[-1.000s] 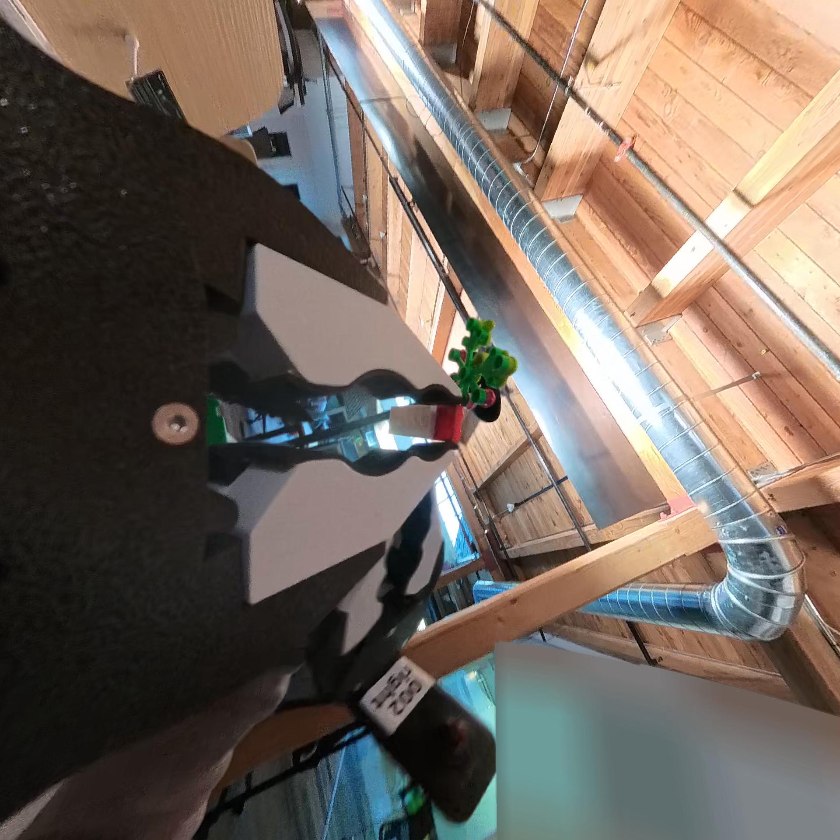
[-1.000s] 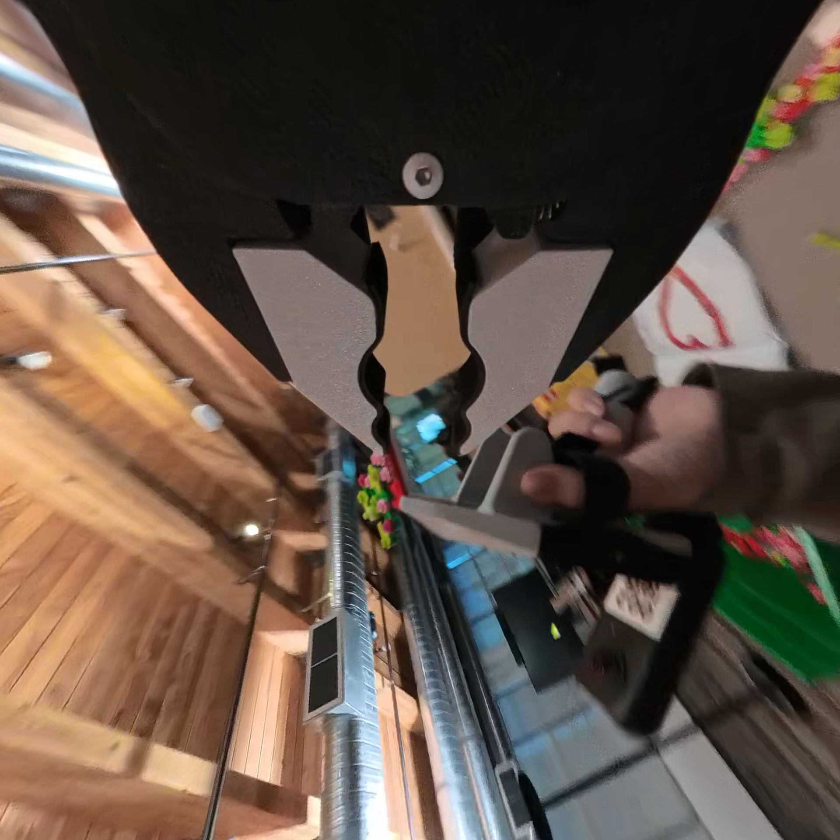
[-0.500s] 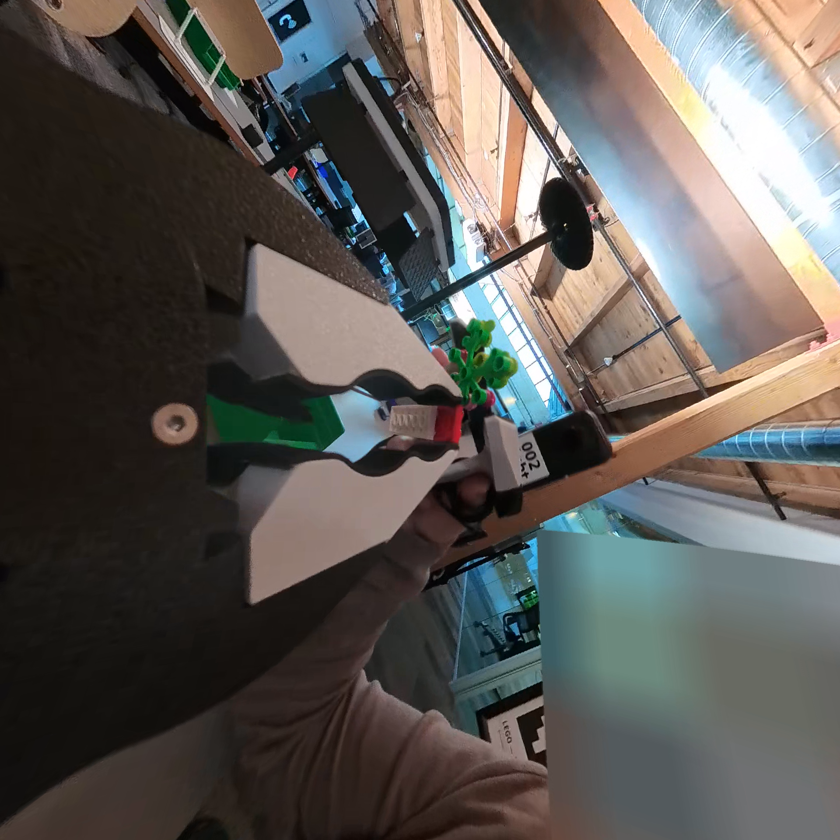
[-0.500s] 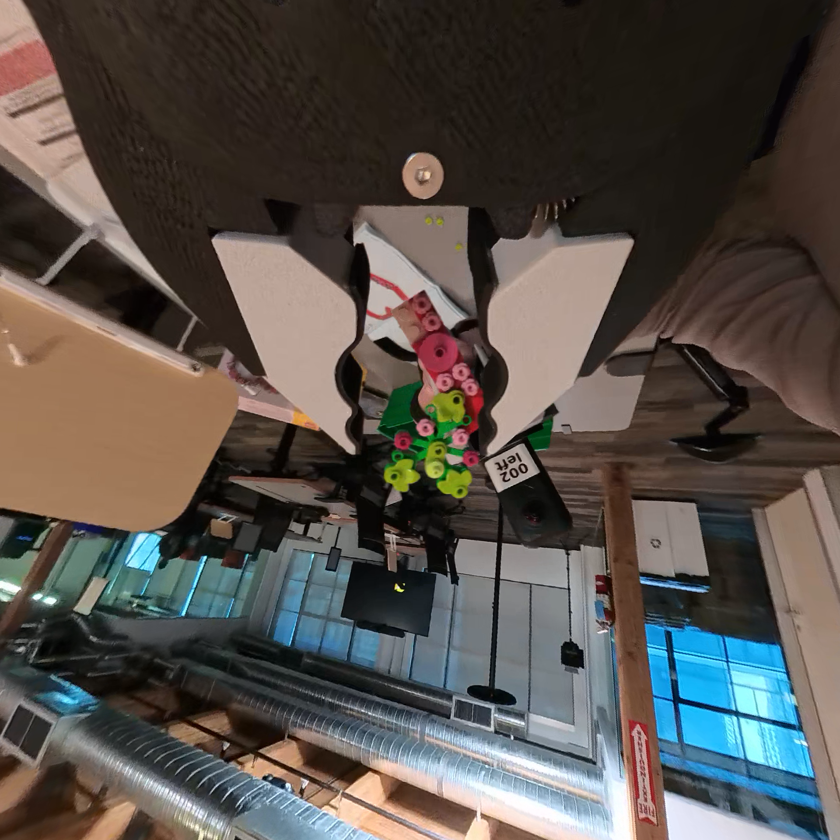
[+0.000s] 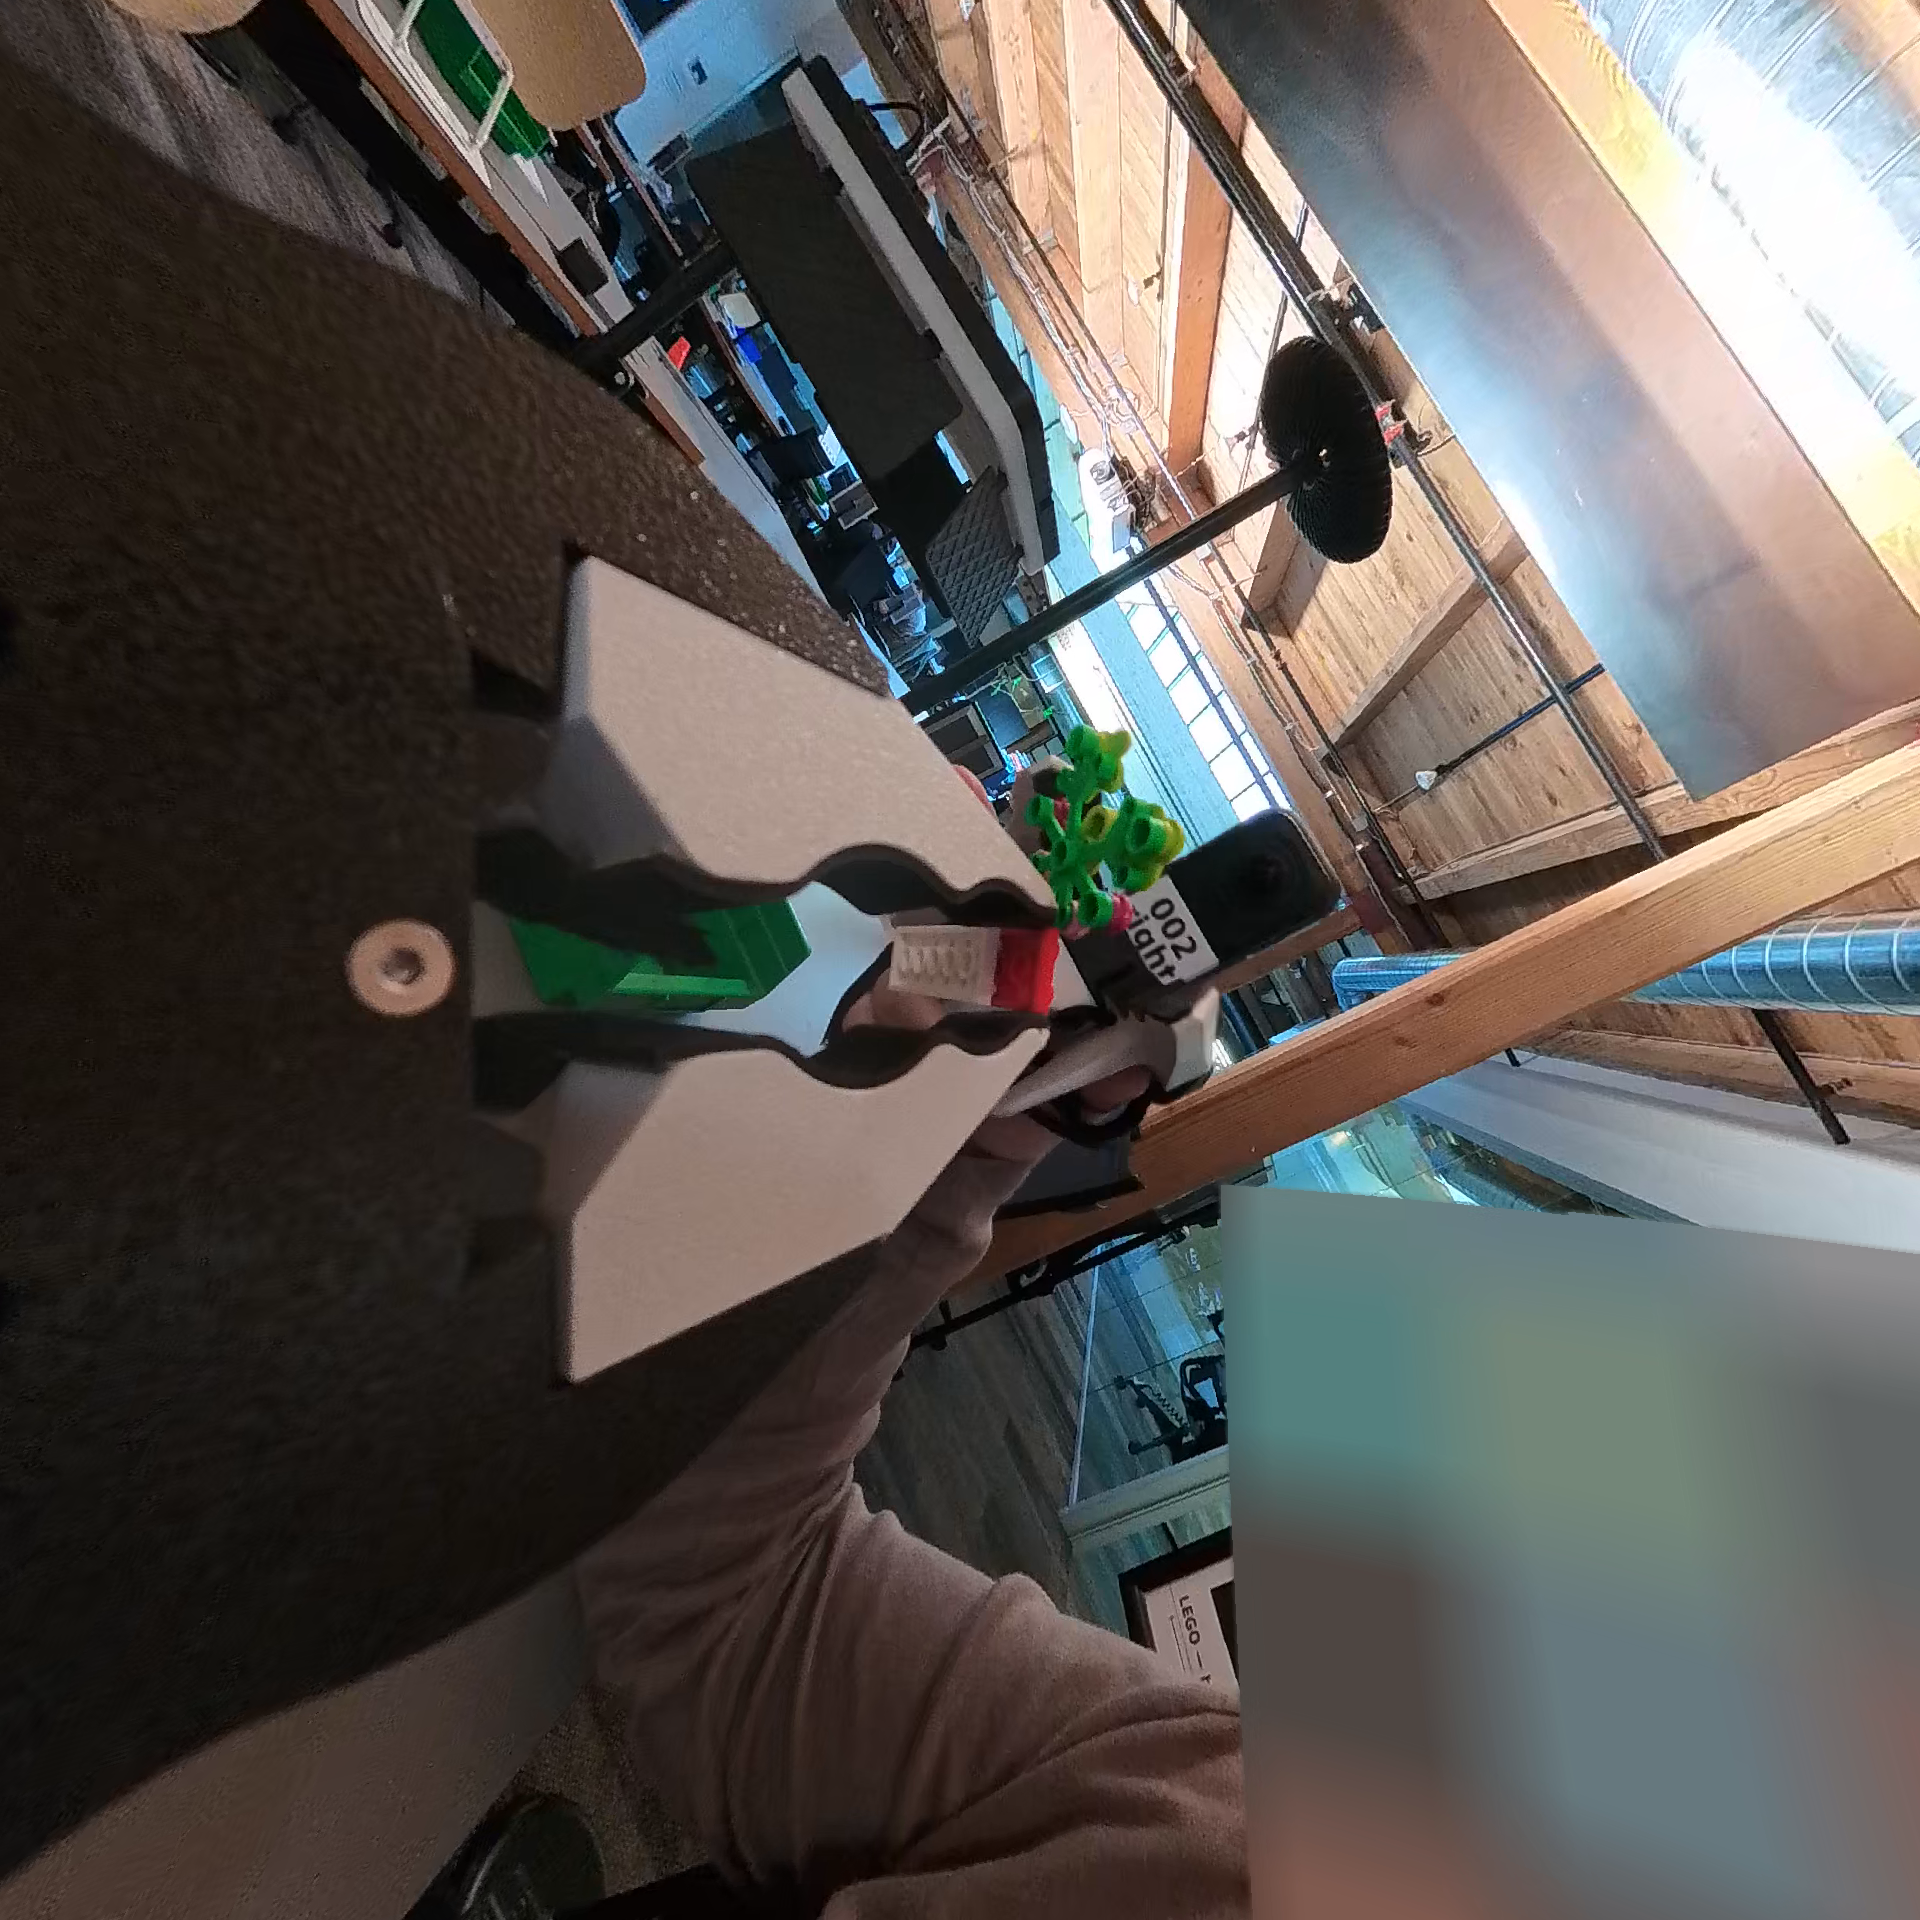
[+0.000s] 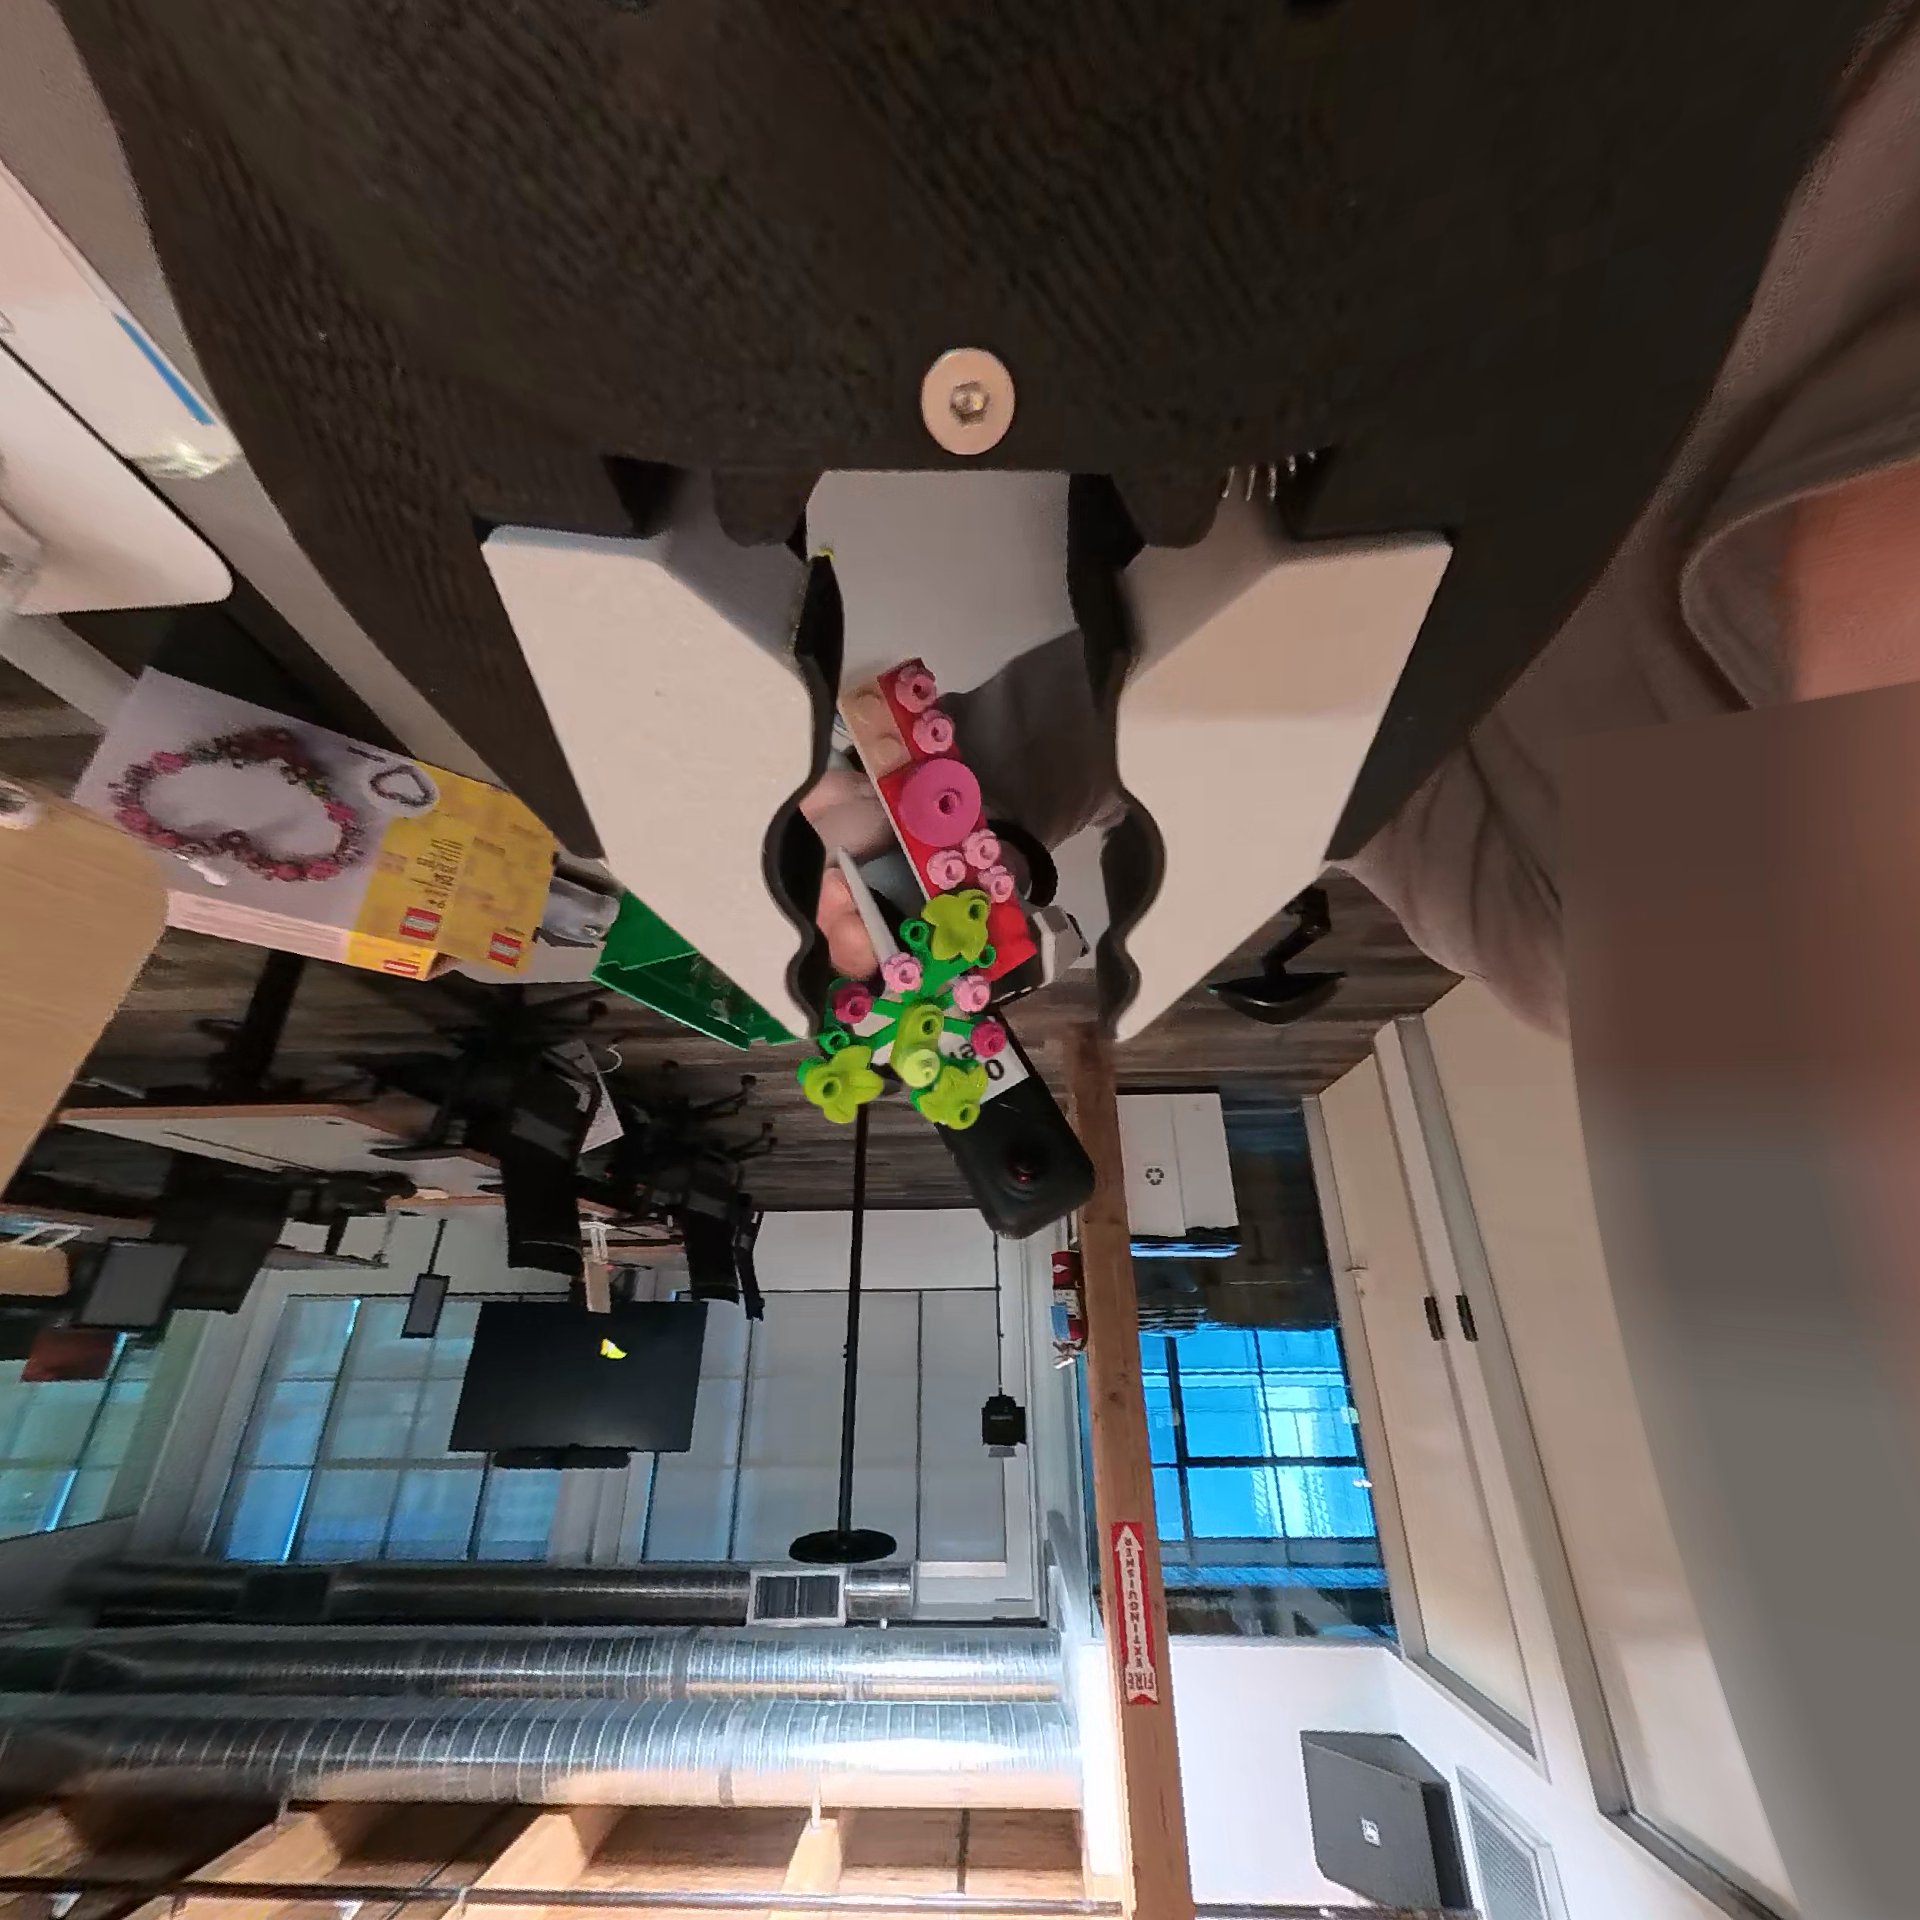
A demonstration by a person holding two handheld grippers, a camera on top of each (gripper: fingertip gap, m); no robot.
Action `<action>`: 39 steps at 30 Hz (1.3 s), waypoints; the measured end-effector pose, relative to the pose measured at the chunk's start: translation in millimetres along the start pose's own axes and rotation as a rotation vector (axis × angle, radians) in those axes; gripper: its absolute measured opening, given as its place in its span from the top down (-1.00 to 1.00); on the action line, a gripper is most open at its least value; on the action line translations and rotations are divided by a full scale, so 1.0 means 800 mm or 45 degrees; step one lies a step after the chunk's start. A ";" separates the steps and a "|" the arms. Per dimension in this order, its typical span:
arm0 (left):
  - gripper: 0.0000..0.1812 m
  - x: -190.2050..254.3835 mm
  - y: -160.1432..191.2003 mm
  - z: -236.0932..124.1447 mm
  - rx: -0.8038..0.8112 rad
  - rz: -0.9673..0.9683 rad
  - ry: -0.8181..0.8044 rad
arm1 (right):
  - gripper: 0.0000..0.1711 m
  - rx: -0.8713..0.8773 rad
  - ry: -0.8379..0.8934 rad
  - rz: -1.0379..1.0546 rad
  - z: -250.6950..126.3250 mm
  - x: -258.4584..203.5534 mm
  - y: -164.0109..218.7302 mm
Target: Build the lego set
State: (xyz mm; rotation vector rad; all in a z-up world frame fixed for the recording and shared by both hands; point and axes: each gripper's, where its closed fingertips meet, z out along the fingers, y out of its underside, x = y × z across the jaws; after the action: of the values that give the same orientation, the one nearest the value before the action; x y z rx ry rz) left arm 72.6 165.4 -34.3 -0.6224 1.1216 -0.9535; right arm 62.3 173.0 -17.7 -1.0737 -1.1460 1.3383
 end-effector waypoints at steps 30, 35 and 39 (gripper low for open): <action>0.84 0.003 0.015 0.004 -0.077 -0.015 0.018 | 0.51 0.019 -0.150 -0.046 0.004 -0.014 0.003; 0.84 0.003 0.015 0.004 -0.076 -0.012 0.020 | 0.54 0.010 -0.169 -0.055 0.006 -0.017 0.005; 0.84 0.004 0.014 0.004 -0.081 -0.006 0.024 | 0.55 0.003 -0.166 -0.077 0.006 -0.018 0.005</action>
State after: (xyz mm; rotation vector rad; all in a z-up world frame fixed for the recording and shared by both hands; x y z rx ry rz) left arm 79.9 168.0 -44.1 -0.6691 1.1710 -0.9324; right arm 57.9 158.6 -21.2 -0.9539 -1.2626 1.3781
